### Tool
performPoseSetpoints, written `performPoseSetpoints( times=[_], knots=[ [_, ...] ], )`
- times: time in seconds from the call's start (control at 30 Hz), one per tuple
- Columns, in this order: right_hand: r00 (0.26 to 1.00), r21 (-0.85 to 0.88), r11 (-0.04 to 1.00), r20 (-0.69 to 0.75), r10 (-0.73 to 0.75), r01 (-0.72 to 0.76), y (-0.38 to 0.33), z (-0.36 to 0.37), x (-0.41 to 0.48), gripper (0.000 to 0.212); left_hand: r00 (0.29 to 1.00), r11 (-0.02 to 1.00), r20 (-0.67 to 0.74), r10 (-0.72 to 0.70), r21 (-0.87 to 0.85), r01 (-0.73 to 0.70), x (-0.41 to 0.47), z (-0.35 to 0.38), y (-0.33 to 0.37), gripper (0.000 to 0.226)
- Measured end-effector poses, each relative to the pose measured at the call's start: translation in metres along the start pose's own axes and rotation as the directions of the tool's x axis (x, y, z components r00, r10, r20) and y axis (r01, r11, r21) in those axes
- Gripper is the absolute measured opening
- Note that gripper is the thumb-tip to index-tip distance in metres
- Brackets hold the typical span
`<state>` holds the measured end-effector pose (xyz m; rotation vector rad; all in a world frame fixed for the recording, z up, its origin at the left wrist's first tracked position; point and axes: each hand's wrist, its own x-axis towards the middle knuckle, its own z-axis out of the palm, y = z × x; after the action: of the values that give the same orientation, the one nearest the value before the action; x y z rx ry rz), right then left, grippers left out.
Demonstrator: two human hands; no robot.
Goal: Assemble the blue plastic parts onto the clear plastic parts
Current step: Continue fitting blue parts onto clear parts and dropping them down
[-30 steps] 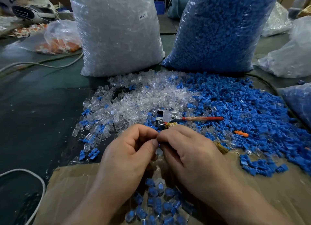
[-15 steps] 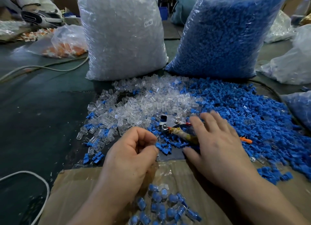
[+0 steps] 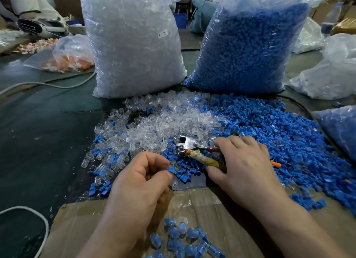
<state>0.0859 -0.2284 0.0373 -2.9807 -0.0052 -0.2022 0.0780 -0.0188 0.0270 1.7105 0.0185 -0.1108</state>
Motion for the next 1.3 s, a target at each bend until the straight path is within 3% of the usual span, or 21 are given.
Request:
performPoseSetpoints(
  times=[0.2,0.27,0.4,0.57,0.9,1.03,1.2,1.3],
  knots=[
    [0.98,0.277,0.959,-0.199,-0.002,0.058,-0.005,-0.008,-0.006,0.046,0.999,0.993,-0.028,0.018,-0.113,-0.021,0.004,-0.004,-0.001,0.034],
    [0.979,0.311,0.944,-0.2,-0.043,0.105,-0.009,-0.012,-0.01,0.048,0.999,0.986,-0.049,0.024,-0.164,-0.031,0.007,-0.007,-0.003,0.034],
    [0.979,0.234,0.951,-0.09,-0.183,0.199,-0.011,-0.015,-0.013,0.042,0.997,0.95,-0.069,0.03,-0.308,-0.05,0.01,-0.008,-0.009,0.027],
    [0.972,0.246,0.942,0.004,-0.236,0.228,-0.007,-0.018,-0.016,0.048,0.985,0.968,-0.092,0.145,-0.195,-0.16,0.013,-0.012,-0.012,0.018],
    [0.962,0.29,0.918,-0.056,-0.266,0.271,-0.007,-0.018,-0.022,0.052,0.98,0.961,-0.052,0.191,-0.193,-0.198,0.01,-0.014,-0.011,0.018],
    [0.959,0.292,0.915,-0.038,-0.28,0.279,-0.004,-0.018,-0.022,0.054,0.979,0.964,-0.036,0.201,-0.17,-0.204,0.008,-0.013,-0.009,0.034],
    [0.945,0.231,0.923,0.04,-0.325,0.308,-0.002,-0.019,-0.02,0.047,0.981,0.969,0.035,0.19,-0.168,-0.182,0.005,-0.014,-0.003,0.014],
    [0.941,0.199,0.928,0.062,-0.331,0.314,-0.004,-0.02,-0.019,0.043,0.982,0.974,0.043,0.182,-0.147,-0.173,0.004,-0.015,-0.004,0.017]
  ],
)
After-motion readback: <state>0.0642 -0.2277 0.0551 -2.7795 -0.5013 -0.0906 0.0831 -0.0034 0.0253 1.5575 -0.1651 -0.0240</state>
